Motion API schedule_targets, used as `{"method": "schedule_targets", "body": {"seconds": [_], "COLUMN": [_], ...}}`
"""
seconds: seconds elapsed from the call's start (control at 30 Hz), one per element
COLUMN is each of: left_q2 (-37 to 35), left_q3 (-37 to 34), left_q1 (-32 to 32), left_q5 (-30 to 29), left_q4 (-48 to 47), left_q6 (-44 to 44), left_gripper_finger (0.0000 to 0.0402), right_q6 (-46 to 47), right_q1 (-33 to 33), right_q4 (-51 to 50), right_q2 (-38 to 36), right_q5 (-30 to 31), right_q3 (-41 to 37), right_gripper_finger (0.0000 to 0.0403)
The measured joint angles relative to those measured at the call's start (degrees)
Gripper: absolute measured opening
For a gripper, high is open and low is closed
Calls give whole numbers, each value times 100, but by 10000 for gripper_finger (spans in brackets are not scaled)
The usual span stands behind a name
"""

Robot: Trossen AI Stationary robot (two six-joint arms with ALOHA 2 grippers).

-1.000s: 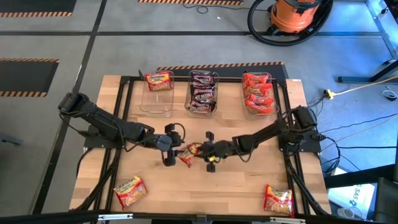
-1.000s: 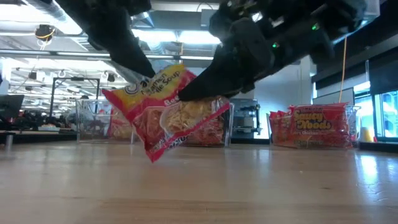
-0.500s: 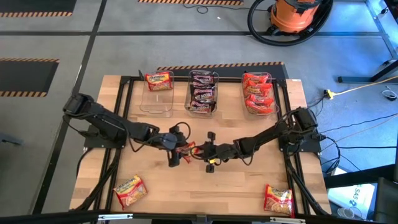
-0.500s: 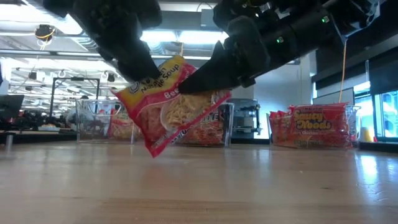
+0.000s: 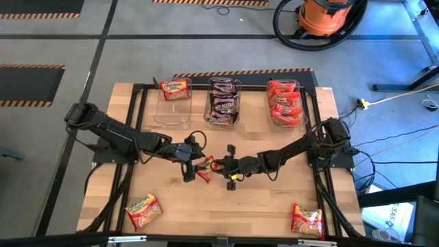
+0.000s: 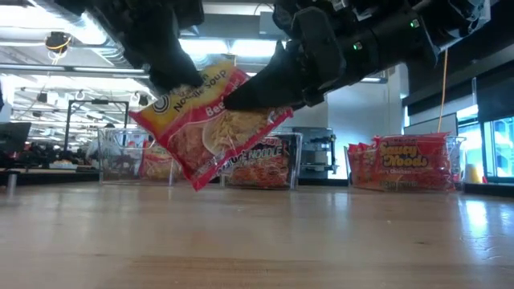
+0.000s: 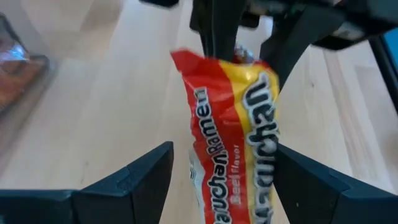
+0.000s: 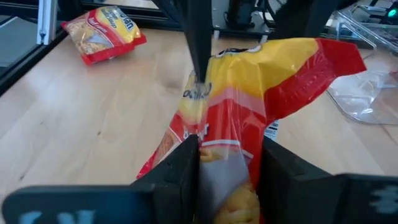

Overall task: Sort Maruchan noodles
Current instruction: Put the red noodle pack into the left transparent bin

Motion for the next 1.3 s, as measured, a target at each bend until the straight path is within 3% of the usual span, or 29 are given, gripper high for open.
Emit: {"method": "schedule_targets", "body": {"seconds": [0.33, 0.83, 0.97, 1.3], "left_q2": [1, 78, 78, 82], "left_q3": [2, 2, 2, 2], "left_q1": [-15, -7, -7, -11], "left_q5": [273, 901, 815, 835], "left_q4": [-25, 398, 419, 422], "left_q6": [-5, -37, -35, -22], "left_gripper_finger": [253, 253, 249, 166], "right_q6": [-295, -781, -786, -721], "right_q1": [9, 16, 12, 7], "right_q4": [330, 973, 1116, 1119], "right_q2": [0, 2, 2, 2], "right_q5": [-56, 439, 481, 241], "right_q3": [-13, -11, -11, -4], "right_gripper_finger": [110, 110, 110, 110]}}
